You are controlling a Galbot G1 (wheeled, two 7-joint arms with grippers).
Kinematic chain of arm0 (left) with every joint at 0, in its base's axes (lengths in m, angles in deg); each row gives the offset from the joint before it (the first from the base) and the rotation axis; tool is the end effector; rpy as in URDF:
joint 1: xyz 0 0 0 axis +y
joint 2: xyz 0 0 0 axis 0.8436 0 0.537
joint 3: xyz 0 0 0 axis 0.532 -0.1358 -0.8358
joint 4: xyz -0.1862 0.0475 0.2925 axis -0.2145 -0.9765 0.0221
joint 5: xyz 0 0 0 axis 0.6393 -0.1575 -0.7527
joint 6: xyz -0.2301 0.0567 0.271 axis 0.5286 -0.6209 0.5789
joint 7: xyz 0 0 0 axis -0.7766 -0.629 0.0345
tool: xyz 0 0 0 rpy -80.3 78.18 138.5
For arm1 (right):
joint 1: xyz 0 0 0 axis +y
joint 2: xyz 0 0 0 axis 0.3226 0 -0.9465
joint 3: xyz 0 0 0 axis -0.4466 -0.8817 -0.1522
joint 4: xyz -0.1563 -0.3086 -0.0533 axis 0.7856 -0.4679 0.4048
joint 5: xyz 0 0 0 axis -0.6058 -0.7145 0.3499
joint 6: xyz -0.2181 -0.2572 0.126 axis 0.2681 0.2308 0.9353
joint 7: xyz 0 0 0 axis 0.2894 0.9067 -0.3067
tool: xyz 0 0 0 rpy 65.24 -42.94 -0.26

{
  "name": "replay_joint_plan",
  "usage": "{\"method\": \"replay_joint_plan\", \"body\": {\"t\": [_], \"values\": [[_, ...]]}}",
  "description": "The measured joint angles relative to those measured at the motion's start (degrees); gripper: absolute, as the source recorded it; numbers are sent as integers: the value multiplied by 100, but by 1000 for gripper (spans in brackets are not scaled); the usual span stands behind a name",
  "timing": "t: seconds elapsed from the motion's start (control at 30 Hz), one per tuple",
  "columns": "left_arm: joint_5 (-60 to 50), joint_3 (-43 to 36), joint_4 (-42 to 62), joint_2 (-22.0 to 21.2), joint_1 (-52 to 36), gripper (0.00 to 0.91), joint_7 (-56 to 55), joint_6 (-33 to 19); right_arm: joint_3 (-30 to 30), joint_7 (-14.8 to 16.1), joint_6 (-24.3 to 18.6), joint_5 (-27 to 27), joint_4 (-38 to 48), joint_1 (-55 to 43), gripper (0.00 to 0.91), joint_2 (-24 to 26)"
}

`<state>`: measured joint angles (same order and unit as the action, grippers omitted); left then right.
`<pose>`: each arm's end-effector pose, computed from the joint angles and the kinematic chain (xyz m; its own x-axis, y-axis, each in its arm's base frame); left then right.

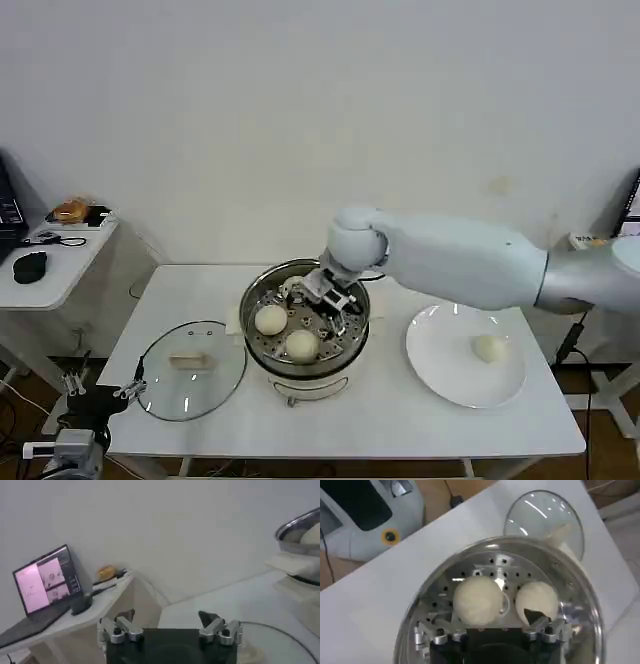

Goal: Take steamed baozi put them in steamer then cover it.

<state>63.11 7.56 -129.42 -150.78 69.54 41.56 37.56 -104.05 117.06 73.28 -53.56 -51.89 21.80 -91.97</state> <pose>0.1631 0.1440 -0.2700 -0.9581 -0.2176 0.1860 -0.1221 0.8983 0.4221 0.5021 0.1480 -0.0673 -0.1021 -0.3608 0.9271 -0.6194 -0.7062 -0.3430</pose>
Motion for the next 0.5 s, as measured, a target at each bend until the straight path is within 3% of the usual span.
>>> {"method": "replay_joint_plan", "body": {"t": [0.23,0.5], "values": [[49,-33,35,67,-35,907,7,-16,216,-192,361,243,-2,-118,907,557],[45,-159,49,154,-129,907,7,-9,317,-368,851,527,-239,-44,907,1670]]}}
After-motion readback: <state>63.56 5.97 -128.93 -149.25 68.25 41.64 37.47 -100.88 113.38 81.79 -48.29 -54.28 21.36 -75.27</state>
